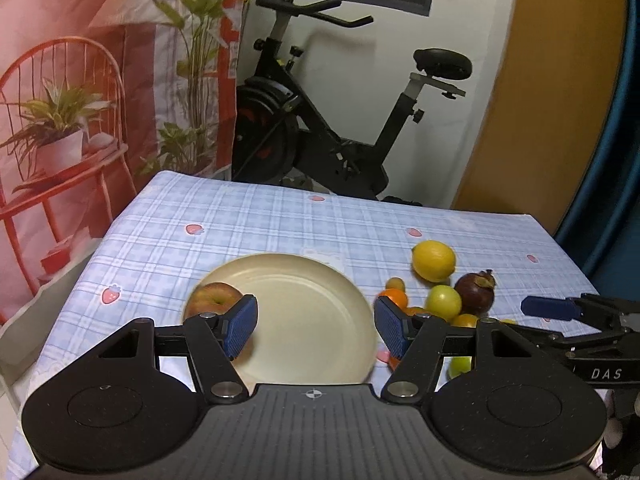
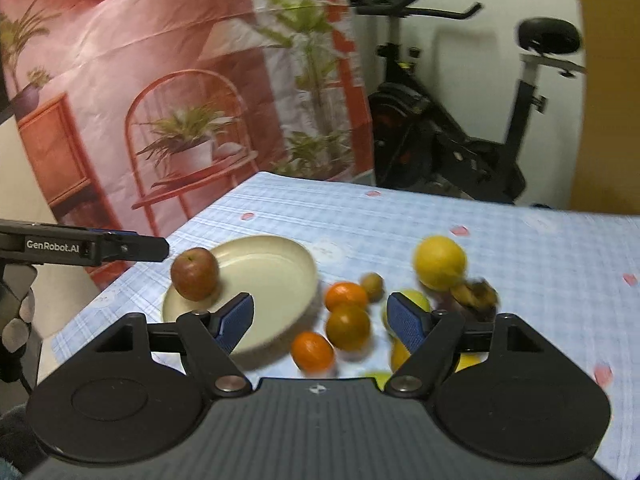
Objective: Organize fruits
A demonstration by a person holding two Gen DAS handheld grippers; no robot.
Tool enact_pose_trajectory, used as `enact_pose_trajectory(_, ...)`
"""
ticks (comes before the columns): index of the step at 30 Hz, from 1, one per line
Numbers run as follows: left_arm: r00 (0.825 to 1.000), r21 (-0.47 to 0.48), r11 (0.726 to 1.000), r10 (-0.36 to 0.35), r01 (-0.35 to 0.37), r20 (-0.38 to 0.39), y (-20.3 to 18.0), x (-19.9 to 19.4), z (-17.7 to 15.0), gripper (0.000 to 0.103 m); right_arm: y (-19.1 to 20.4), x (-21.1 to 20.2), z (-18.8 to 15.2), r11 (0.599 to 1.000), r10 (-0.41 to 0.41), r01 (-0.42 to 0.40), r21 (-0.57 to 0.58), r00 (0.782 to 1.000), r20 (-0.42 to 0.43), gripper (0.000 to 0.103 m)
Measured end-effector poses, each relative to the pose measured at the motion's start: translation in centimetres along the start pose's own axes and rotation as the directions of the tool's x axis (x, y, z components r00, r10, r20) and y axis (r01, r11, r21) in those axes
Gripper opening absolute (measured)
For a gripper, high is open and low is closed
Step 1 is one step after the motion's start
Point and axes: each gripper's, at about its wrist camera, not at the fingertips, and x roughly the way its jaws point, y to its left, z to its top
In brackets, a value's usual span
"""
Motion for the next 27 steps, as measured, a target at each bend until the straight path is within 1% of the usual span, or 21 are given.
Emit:
enact_pose_trajectory(2, 1.000, 0.002, 1.000, 0.002, -0.002, 0.010, -0.7, -0.3, -0.4, 0.067, -0.3, -0.8, -0.7, 1.000, -0.016, 0.016, 0.002, 1.000, 0.005, 0.077)
enact_pose_trajectory(5, 1.000, 0.004, 1.000, -0.004, 0.004, -0.011, -1.5, -0.4, -1.2, 0.067, -0.4, -1.5, -1.8, 0.999, -0.040, 0.040, -0.009, 0.999, 0.009, 0.077)
enact_pose_trajectory(9, 0.999, 0.004, 1.000, -0.012, 0.012, -0.038, -2.1, -0.4, -2.2, 0.066, -0.5, -1.7, -2.9, 0.999, -0.035, 0.035, -0.008, 0.999, -0.009, 0.075)
enact_pose_trajectory(11, 0.999, -0.005, 1.000, -0.023, 0.022, -0.047, -2.2, -0.4, -2.6, 0.066, -0.6, -1.7, -3.3, 0.999, -0.034, 0.034, -0.008, 0.999, -0.014, 0.071)
enact_pose_trajectory(13, 0.998, -0.008, 1.000, -0.026, 0.025, -0.054, -2.3, -0.4, -3.1, 0.066, -0.6, -1.8, -3.8, 0.999, -0.036, 0.035, -0.014, 0.999, -0.021, 0.071)
enact_pose_trajectory(15, 0.998, -0.009, 1.000, -0.029, 0.029, -0.058, -2.4, -0.4, -3.4, 0.066, -0.6, -1.7, -4.2, 0.999, -0.031, 0.031, -0.017, 0.999, -0.030, 0.070)
enact_pose_trajectory(18, 0.997, -0.012, 0.999, -0.038, 0.037, -0.065, -2.5, -0.4, -3.6, 0.066, -0.5, -1.5, -4.7, 1.000, -0.026, 0.025, -0.012, 0.999, -0.046, 0.067)
enact_pose_trajectory(22, 0.997, -0.006, 0.999, -0.037, 0.037, -0.069, -2.7, -0.4, -3.8, 0.066, -0.5, -1.5, -5.4, 1.000, -0.018, 0.017, -0.017, 0.998, -0.064, 0.066)
enact_pose_trajectory(24, 0.996, -0.005, 0.999, -0.039, 0.039, -0.076, -2.7, -0.4, -3.9, 0.066, -0.5, -1.6, -5.6, 1.000, -0.013, 0.011, -0.023, 0.997, -0.071, 0.062)
enact_pose_trajectory(27, 0.996, -0.009, 0.999, -0.039, 0.039, -0.086, -2.7, -0.3, -4.2, 0.065, -0.3, -1.8, -5.8, 0.999, -0.009, 0.007, -0.032, 0.997, -0.080, 0.060)
